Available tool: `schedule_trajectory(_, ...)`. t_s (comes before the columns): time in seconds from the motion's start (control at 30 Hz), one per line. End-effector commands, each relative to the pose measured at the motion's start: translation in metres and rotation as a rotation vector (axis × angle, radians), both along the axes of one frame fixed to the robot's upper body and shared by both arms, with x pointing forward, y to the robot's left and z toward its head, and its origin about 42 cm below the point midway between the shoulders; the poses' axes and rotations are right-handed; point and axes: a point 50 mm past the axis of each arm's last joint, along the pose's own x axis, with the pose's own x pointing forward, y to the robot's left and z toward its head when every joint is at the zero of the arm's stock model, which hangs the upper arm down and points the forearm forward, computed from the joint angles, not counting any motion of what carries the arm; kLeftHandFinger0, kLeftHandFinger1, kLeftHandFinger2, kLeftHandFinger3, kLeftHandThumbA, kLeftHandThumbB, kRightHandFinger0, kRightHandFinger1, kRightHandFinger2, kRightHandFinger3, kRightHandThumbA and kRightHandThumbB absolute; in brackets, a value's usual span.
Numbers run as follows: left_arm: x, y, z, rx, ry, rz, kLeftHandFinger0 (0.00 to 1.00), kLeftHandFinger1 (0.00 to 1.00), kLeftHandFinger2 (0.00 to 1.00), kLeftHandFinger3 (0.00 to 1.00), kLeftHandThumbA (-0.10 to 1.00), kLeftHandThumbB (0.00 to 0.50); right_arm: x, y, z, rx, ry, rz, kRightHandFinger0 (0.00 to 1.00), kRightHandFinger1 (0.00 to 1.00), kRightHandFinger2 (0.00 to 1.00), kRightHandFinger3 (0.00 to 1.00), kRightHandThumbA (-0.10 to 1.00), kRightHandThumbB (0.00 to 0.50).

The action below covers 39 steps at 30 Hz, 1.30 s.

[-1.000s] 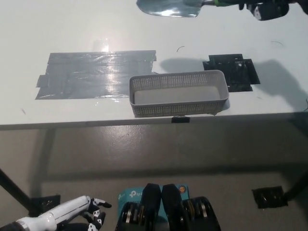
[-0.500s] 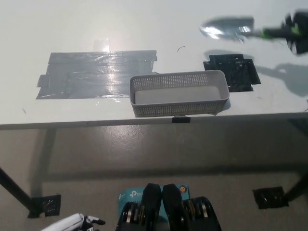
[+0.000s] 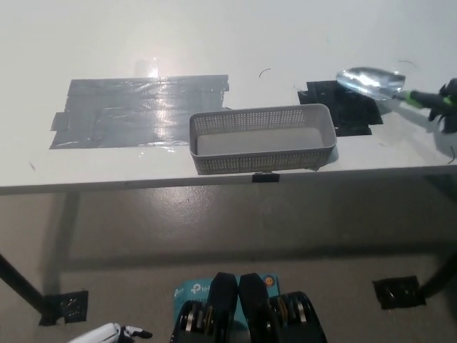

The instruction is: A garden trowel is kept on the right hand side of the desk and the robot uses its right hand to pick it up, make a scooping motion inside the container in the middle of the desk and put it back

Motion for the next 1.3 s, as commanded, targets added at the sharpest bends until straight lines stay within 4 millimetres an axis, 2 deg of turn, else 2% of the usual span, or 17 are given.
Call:
schedule_trajectory(0.0,0.002,0.003,0.010,0.007,-0.047,0.027,0.79,0.81,0.94,1.00,1.00,0.423,0.005,0.008,0.019,0.017,-0.130,0.056,0.11,0.35,0.34,0.19,-0.10,0.001)
schedule_trajectory(0.03,0.002,0.003,0.011,0.004,-0.051,0.026,0.79,0.81,0.94,1.00,1.00,0.412,0.004,0.015,0.016,0.016,-0.103,0.072,0.62,0.86,0.80,0.56,-0.10,0.015)
schedule_trajectory(0.07,0.002,0.004,0.011,0.007,-0.053,0.032,0.79,0.81,0.94,1.00,1.00,0.421,0.004,0.017,0.014,0.037,-0.075,0.085,0.72,0.87,0.82,0.71,-0.10,0.001)
schedule_trajectory(0.13,0.002,0.004,0.012,0.016,-0.053,0.024,0.80,0.81,0.94,1.00,1.00,0.422,0.002,0.022,0.013,0.036,-0.049,0.112,0.41,0.51,0.63,1.00,-0.10,0.054)
schedule_trajectory(0.17,0.001,0.004,0.013,0.019,-0.057,0.021,0.80,0.81,0.94,1.00,1.00,0.418,0.000,0.022,0.014,0.019,-0.029,0.132,0.50,0.60,0.72,1.00,-0.02,0.100)
schedule_trajectory(0.2,0.001,0.004,0.013,0.016,-0.059,0.022,0.79,0.81,0.94,1.00,1.00,0.410,0.000,0.023,0.013,-0.043,0.029,0.139,0.89,1.00,1.00,1.00,0.31,0.179)
schedule_trajectory(0.23,0.001,0.004,0.013,0.014,-0.059,0.024,0.79,0.80,0.93,1.00,1.00,0.412,0.000,0.024,0.014,-0.099,0.061,0.131,1.00,1.00,1.00,1.00,0.43,0.256)
schedule_trajectory(0.27,0.002,0.004,0.013,0.012,-0.061,0.030,0.78,0.80,0.93,1.00,1.00,0.409,0.000,0.026,0.017,-0.180,0.092,0.133,1.00,1.00,1.00,1.00,0.59,0.390)
schedule_trajectory(0.33,0.002,0.005,0.012,0.006,-0.059,0.035,0.78,0.79,0.92,1.00,1.00,0.401,0.000,0.026,0.023,-0.253,0.115,0.134,1.00,1.00,1.00,1.00,0.70,0.497)
schedule_trajectory(0.53,0.001,0.005,0.013,0.027,-0.063,0.028,0.76,0.79,0.92,1.00,1.00,0.441,0.002,0.019,0.055,-0.249,0.129,0.102,1.00,1.00,1.00,1.00,0.96,0.500)
schedule_trajectory(0.67,0.001,0.006,0.012,0.024,-0.057,0.029,0.78,0.80,0.93,1.00,1.00,0.449,0.004,0.016,0.066,-0.258,0.114,0.092,1.00,1.00,1.00,1.00,0.97,0.500)
schedule_trajectory(0.73,0.000,0.006,0.013,0.029,-0.057,0.024,0.78,0.80,0.93,1.00,1.00,0.418,0.003,0.009,0.086,-0.262,0.083,0.088,1.00,1.00,1.00,1.00,1.00,0.500)
schedule_trajectory(0.97,0.000,0.007,0.013,0.026,-0.062,0.029,0.77,0.80,0.91,1.00,1.00,0.431,-0.004,0.000,0.131,-0.265,-0.006,0.087,1.00,1.00,1.00,1.00,1.00,0.500)
schedule_trajectory(1.17,-0.003,0.010,0.015,0.019,-0.065,0.042,0.78,0.81,0.92,1.00,1.00,0.406,-0.043,0.002,0.197,-0.209,-0.145,0.179,1.00,1.00,1.00,1.00,0.94,0.500)
schedule_trajectory(1.2,-0.002,0.011,0.014,0.024,-0.062,0.047,0.79,0.81,0.93,1.00,1.00,0.427,-0.076,-0.001,0.205,-0.120,-0.210,0.217,1.00,1.00,1.00,1.00,0.83,0.500)
schedule_trajectory(1.23,-0.001,0.011,0.014,0.028,-0.066,0.048,0.79,0.81,0.93,1.00,1.00,0.431,-0.085,-0.001,0.205,-0.092,-0.228,0.229,1.00,1.00,1.00,1.00,0.81,0.500)
schedule_trajectory(1.27,0.000,0.011,0.014,0.031,-0.068,0.046,0.79,0.81,0.93,1.00,1.00,0.428,-0.099,0.000,0.199,-0.035,-0.259,0.237,1.00,1.00,1.00,1.00,0.75,0.446)
